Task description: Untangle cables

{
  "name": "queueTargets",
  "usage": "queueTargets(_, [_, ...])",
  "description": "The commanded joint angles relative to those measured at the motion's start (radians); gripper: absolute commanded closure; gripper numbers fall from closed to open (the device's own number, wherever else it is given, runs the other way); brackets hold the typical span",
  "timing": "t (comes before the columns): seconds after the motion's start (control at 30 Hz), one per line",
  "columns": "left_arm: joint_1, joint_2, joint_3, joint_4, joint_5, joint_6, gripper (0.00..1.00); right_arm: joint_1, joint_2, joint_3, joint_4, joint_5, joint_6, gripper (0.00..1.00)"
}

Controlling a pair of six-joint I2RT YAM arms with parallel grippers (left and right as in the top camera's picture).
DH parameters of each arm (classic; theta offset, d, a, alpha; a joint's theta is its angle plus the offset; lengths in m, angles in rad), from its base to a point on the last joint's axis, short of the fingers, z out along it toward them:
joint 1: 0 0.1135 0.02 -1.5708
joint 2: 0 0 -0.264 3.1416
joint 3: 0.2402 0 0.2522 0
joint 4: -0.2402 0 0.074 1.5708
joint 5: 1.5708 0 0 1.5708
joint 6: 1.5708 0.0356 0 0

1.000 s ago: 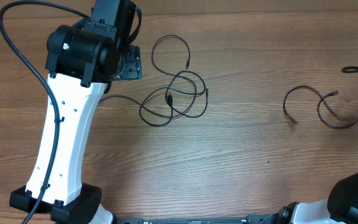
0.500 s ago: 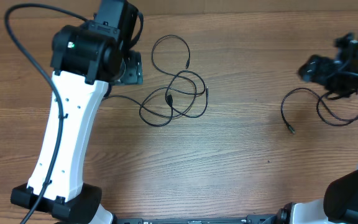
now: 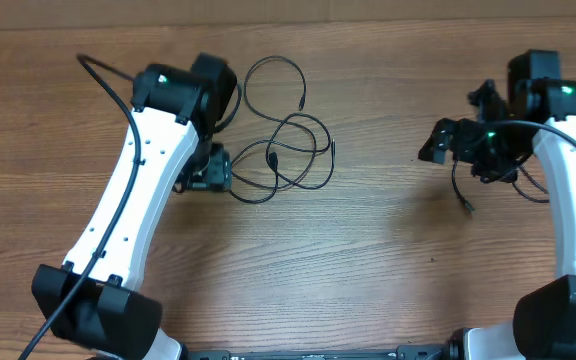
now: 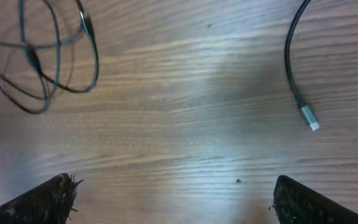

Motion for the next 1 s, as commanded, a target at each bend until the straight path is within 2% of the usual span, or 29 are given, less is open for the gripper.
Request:
queueTargets(0.0, [0.035, -0.127, -0.089, -0.008, 0.045, -0.04, 0.17, 0.067, -0.006, 0.019, 0.006, 0.105, 0.105, 0.0])
queueTargets(0.17, [0.12, -0.297, -0.192, 0.025, 0.016, -0.159, 0.14, 0.224, -0.008, 0.019, 0.076, 0.231, 0.241, 0.0])
queueTargets(0.4, [0.209, -0.434, -0.216, 0.224, 0.017, -0.178, 0.07, 0.445, 0.003, 0.012, 0.326, 0.212, 0.32, 0.0])
queueTargets(0.6, [0.236, -0.418, -0.222, 0.329, 0.051, -0.177, 0.02, 0.556, 0.069, 0.012, 0.464, 0.212, 0.397, 0.0])
queueTargets(0.8, [0.235, -0.361, -0.223, 0.325, 0.098, -0.176, 0.01, 0.58, 0.193, 0.012, 0.578, 0.212, 0.397, 0.0])
queueTargets(0.87, [0.234, -0.347, -0.225, 0.321, 0.098, -0.176, 0.02, 0.58, 0.227, 0.012, 0.617, 0.212, 0.401, 0.03])
queueTargets(0.97, [0.234, -0.33, -0.227, 0.322, 0.103, -0.176, 0.02, 0.58, 0.27, 0.012, 0.666, 0.212, 0.492, 0.07])
